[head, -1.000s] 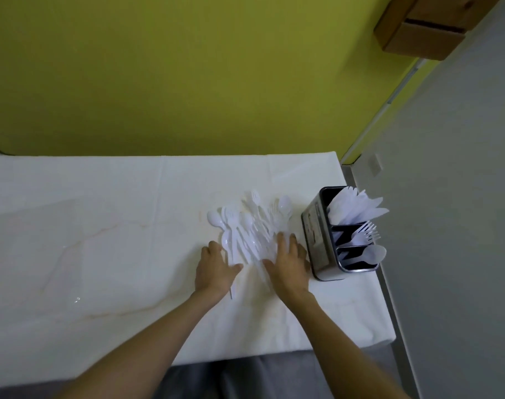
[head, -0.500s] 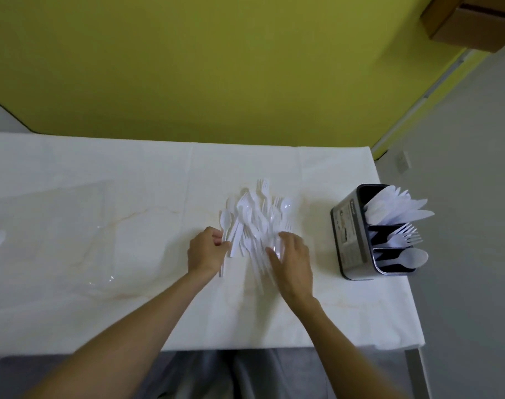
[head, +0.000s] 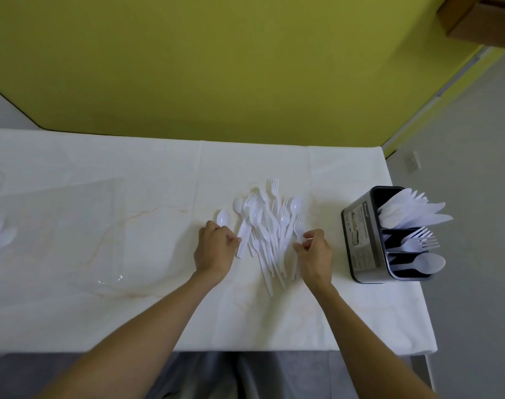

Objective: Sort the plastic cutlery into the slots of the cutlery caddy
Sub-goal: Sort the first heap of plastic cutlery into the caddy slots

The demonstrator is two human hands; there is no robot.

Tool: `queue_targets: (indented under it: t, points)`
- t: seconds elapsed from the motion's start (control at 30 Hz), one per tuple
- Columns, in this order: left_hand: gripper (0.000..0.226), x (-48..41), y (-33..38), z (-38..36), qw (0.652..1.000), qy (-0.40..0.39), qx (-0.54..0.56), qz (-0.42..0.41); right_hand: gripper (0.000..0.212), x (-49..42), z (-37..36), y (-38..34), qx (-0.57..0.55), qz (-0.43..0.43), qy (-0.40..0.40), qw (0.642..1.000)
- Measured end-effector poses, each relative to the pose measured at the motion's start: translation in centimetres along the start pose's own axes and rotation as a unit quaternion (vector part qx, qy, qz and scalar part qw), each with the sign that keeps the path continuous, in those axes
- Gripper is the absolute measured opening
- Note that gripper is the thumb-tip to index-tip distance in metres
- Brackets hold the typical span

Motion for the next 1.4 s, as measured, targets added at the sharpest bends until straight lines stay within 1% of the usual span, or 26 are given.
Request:
queue_targets:
  t: [0.07, 0.13, 0.27, 0.37, 0.4, 0.43, 0.53, 0.6, 0.7, 0.77, 0.9, 1.0, 1.07, 1.13, 1.2, 1.3, 1.4]
  points:
    - [0.012, 0.1, -0.7, 0.4, 0.998, 0.016, 0.052, 0.026, 0.02, -0.2, 0.4, 0.0, -0.002, -0.001, 0.011, 1.0]
    - [0.008, 0.5, -1.3, 0.8, 0.996, 0.032, 0.082, 0.033, 0.018, -0.3, 0.6, 0.1, -0.004, 0.0, 0.022, 1.0]
    - [0.011, 1.5, -2.0, 1.5, 0.995, 0.062, 0.075, 0.021, 0.018, 0.1, 1.1, -0.6, 0.011, 0.024, 0.052, 0.998]
    - [0.02, 1.5, -0.7, 1.8, 0.994, 0.085, 0.055, -0.028, 0.009, 0.8, 0.7, -2.1, 0.026, 0.07, 0.045, 0.996]
    - [0.02, 1.3, 0.1, 1.6, 0.994, 0.079, 0.055, -0.047, 0.006, 1.1, 0.3, -2.7, 0.042, 0.093, 0.033, 0.994]
    - [0.02, 1.1, 0.9, 1.1, 0.995, 0.063, 0.053, -0.061, 0.007, 1.4, -0.3, -3.4, 0.066, 0.112, 0.014, 0.991]
    - [0.024, 0.2, 2.5, -0.6, 0.999, -0.001, 0.024, -0.049, 0.021, 2.1, -2.6, -4.4, 0.145, 0.139, -0.049, 0.978]
    - [0.019, -0.1, 2.4, -0.8, 0.999, -0.001, 0.044, -0.019, 0.024, 2.2, -3.3, -4.3, 0.17, 0.127, -0.065, 0.975]
    - [0.013, -0.1, 1.4, -0.2, 0.995, 0.014, 0.102, 0.015, 0.014, 1.6, -3.0, -3.6, 0.136, 0.082, -0.059, 0.986]
    - [0.009, 0.2, 0.7, 0.2, 0.991, 0.015, 0.133, 0.021, 0.01, 1.2, -2.6, -3.4, 0.124, 0.071, -0.05, 0.988]
    - [0.011, 0.4, -1.5, 1.2, 0.982, 0.049, 0.173, 0.054, 0.008, 0.9, -2.0, -3.2, 0.103, 0.061, -0.034, 0.992]
    - [0.015, 0.0, -2.2, 1.0, 0.983, 0.034, 0.161, 0.081, 0.004, 1.3, -1.8, -3.8, 0.098, 0.073, -0.013, 0.992]
    - [0.016, -0.3, -1.7, 1.1, 0.988, 0.026, 0.131, 0.072, 0.005, 1.8, -2.6, -4.9, 0.115, 0.103, -0.024, 0.988]
    - [0.016, -0.5, -0.7, 1.2, 0.994, 0.016, 0.085, 0.059, 0.012, 2.3, -3.6, -5.7, 0.146, 0.121, -0.049, 0.981]
    - [0.022, -0.8, -0.4, 1.3, 0.996, 0.007, 0.059, 0.064, 0.018, 2.2, -4.3, -5.7, 0.159, 0.1, -0.064, 0.98]
    - [0.037, -0.9, -0.4, 1.4, 0.995, -0.014, 0.052, 0.084, 0.019, 1.7, -4.9, -5.4, 0.156, 0.062, -0.074, 0.983]
    - [0.037, -1.0, -0.7, 1.4, 0.992, -0.023, 0.084, 0.094, 0.019, 1.1, -5.4, -4.9, 0.123, 0.027, -0.102, 0.987]
Point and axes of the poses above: each hand's wrist, its own x-axis away from the middle knuckle, its own z-axis out of the back of the hand, y = z × x, the point moved 10 cm from there along -x, towards the middle knuckle
